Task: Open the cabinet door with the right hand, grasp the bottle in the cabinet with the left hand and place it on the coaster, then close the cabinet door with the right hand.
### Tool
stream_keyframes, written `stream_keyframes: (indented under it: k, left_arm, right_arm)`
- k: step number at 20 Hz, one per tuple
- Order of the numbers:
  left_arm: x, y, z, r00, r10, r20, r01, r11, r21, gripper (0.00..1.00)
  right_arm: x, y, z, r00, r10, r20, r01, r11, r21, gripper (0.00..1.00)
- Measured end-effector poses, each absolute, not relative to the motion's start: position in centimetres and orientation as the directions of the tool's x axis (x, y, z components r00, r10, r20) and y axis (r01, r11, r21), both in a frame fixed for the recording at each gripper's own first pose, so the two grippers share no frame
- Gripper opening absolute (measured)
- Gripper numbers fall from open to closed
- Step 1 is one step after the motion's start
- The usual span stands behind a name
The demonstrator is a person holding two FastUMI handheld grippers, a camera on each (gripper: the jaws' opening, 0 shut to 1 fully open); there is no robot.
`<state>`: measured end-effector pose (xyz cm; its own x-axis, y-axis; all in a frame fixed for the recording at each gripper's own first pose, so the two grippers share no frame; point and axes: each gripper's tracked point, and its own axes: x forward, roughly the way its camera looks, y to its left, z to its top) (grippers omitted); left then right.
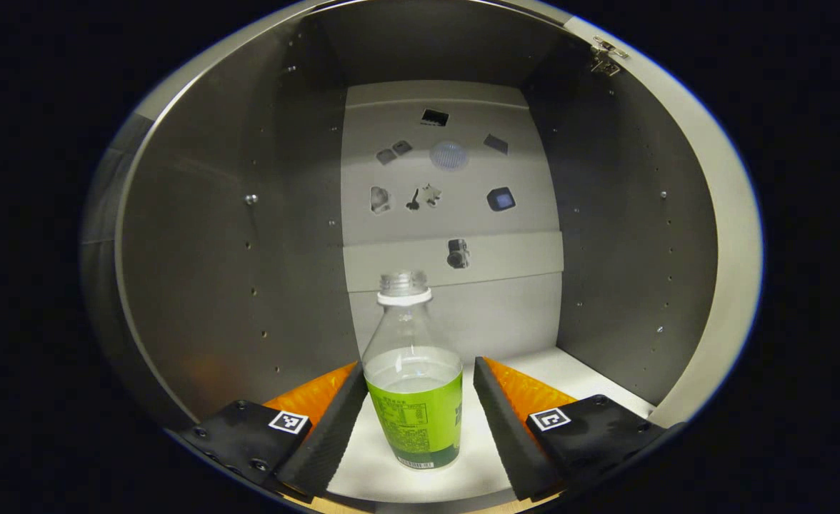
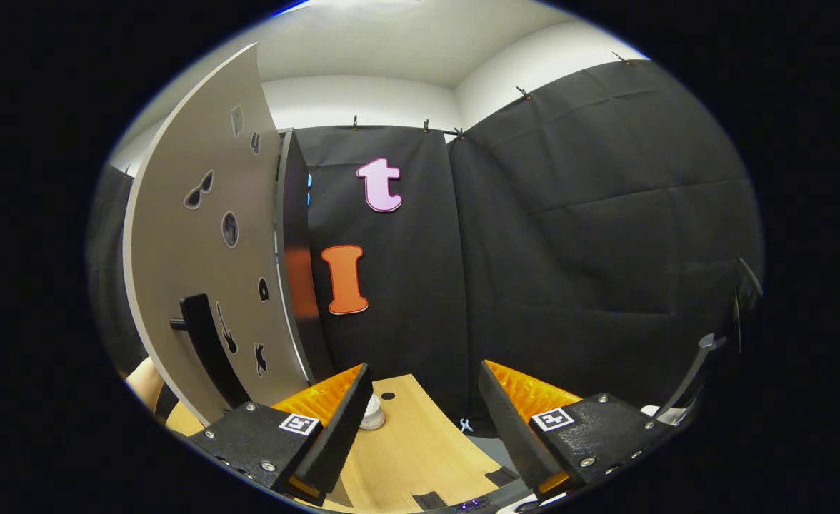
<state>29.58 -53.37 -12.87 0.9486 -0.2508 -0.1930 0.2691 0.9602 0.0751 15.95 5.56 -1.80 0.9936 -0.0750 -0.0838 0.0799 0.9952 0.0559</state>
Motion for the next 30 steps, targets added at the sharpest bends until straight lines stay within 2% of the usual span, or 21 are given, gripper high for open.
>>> stream_keyframes:
  k: [1,2,3,11,18,22,25,26,30]
  left_arm:
    - [29.8,-53.2,-13.0,0.95,-0.245,-0.191,0.261,0.963,0.062,0.92]
    - [29.7,-53.3,-12.8,0.947,-0.258,-0.191,0.27,0.962,0.037,0.83]
    - [29.1,-53.2,-12.6,0.944,-0.269,-0.193,0.276,0.961,0.009,0.82]
    - [24.0,-50.5,-9.1,0.942,-0.302,-0.145,0.295,0.953,-0.07,0.82]
    - [19.0,-44.8,-7.8,0.958,-0.264,-0.114,0.264,0.964,-0.023,0.82]
    - [16.5,-40.5,-9.1,0.97,-0.211,-0.125,0.217,0.976,0.036,0.82]
    - [14.4,-38.4,-10.7,0.968,-0.21,-0.138,0.218,0.975,0.043,0.82]
    - [13.8,-37.6,-11.4,0.969,-0.204,-0.142,0.213,0.976,0.05,0.82]
    - [11.2,-34.9,-14.9,0.966,-0.193,-0.174,0.2,0.98,0.025,0.82]
  right_arm:
    - [15.9,5.6,-1.9,0.994,-0.075,-0.085,0.08,0.995,0.053,0.93]
    - [15.9,5.6,-1.8,0.993,-0.075,-0.086,0.08,0.996,0.049,0.98]
    - [15.8,5.5,-1.9,0.993,-0.075,-0.087,0.079,0.996,0.046,0.93]
    - [15.6,6.1,-1.4,0.996,-0.06,-0.069,0.064,0.996,0.056,0.93]
    - [15.0,7.0,-1.4,0.998,-0.015,-0.064,0.02,0.997,0.069,0.93]
    - [14.7,7.8,-1.3,0.998,0.014,-0.065,-0.008,0.996,0.084,0.93]
    - [14.2,8.2,-1.3,0.998,0.026,-0.063,-0.02,0.995,0.094,0.93]
    - [14.2,8.3,-1.3,0.998,0.03,-0.064,-0.024,0.995,0.094,0.99]
    - [13.9,8.5,-1.2,0.997,0.032,-0.064,-0.027,0.996,0.079,0.99]
